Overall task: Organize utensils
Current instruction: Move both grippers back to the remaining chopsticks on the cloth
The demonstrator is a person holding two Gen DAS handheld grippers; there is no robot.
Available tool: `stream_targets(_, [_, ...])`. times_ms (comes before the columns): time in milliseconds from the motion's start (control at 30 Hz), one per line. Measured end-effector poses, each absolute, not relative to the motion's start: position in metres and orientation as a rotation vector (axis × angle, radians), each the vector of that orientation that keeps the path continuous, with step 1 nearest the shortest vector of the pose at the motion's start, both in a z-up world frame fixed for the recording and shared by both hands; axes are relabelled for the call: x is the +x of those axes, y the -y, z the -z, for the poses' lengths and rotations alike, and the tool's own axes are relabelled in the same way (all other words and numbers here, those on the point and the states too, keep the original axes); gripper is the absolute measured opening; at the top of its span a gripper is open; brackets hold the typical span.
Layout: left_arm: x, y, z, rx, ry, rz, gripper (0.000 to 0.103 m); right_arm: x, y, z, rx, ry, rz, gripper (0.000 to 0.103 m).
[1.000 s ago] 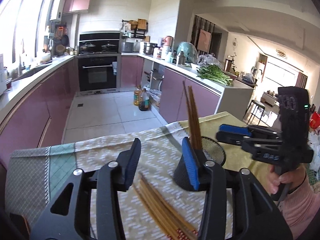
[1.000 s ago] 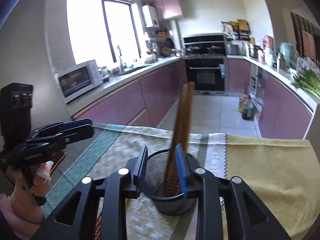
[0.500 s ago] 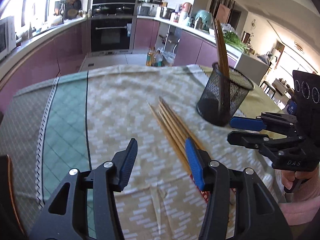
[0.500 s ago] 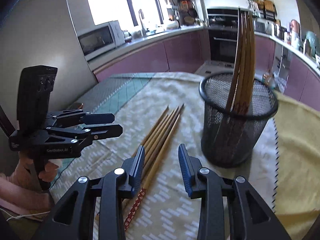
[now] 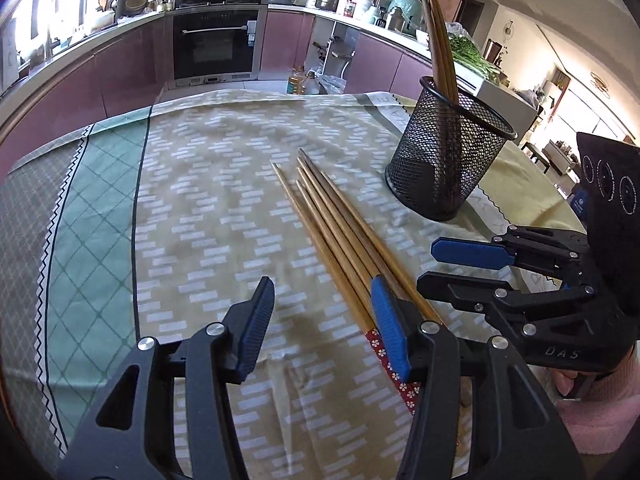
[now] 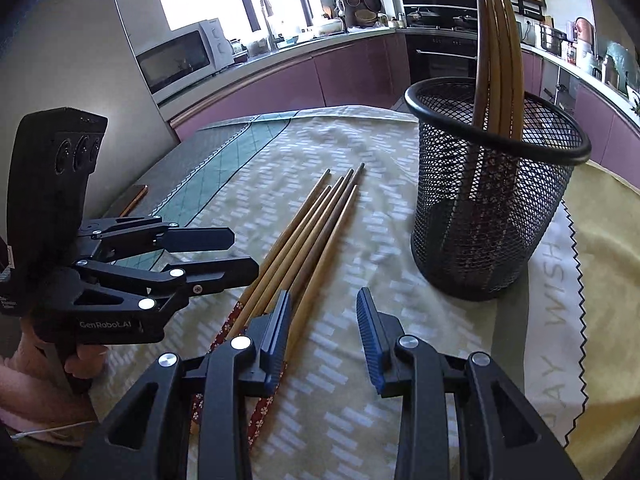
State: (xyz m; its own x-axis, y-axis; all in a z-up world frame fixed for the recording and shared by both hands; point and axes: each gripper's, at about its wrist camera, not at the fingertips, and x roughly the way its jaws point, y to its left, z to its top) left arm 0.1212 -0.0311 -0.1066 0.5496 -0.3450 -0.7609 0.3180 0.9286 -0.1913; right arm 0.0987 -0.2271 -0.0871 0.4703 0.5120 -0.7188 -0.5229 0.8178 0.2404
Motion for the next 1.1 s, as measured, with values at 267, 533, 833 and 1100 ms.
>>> stream_targets(267, [0.126, 0.038, 0.109, -0.008, -0.919, 0.373, 0.048, 0.101, 0.217, 0.089, -0.037, -0.885, -0.622, 0.033])
stream_targets(533, [0.133, 0.043, 0.111, 0.025, -0.919, 0.369, 0.040, 0.106, 0.205, 0.093, -0.059, -0.897, -0.608, 0.032])
stream_targets(833, [0.133, 0.038, 0.113, 0.052, -0.933, 0.380, 0.024, 0.110, 0.205, 0.095, -0.071, -0.906, -0.580, 0.022])
stream_targets(1100, [0.141, 0.042, 0.113, 0.062, -0.940, 0.371, 0.024, 0.118, 0.199, 0.096, -0.100, -0.904, -0.557, 0.022])
